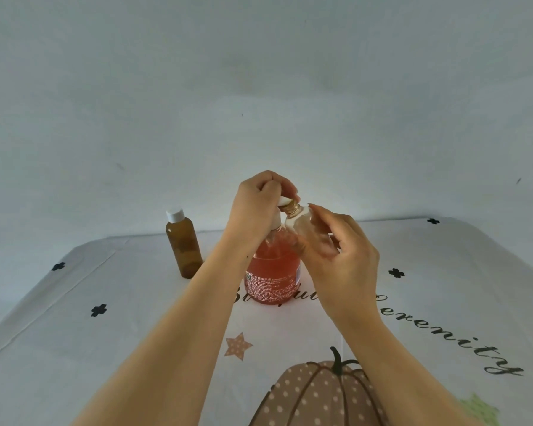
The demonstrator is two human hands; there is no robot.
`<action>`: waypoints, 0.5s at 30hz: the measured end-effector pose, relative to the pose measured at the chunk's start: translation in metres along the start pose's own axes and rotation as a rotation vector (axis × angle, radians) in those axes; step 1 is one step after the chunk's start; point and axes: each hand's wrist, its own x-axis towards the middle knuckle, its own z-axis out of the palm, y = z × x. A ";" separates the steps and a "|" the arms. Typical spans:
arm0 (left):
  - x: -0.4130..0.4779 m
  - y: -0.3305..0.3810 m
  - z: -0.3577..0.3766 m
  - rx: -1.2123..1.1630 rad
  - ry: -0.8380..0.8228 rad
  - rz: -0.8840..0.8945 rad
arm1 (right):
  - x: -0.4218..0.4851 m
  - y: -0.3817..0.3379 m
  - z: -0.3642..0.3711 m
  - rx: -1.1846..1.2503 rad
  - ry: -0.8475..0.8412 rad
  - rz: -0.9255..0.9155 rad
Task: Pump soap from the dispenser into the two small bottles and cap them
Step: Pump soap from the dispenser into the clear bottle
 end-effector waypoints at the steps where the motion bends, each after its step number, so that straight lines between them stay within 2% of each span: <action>1: 0.001 0.001 0.000 -0.009 0.002 -0.011 | 0.001 -0.001 0.000 0.003 0.008 -0.007; 7: 0.005 0.006 -0.003 -0.071 0.066 -0.048 | 0.003 -0.001 -0.002 -0.007 0.019 -0.040; 15: 0.002 0.006 -0.003 -0.085 0.053 -0.070 | 0.002 -0.001 -0.002 -0.008 0.017 -0.065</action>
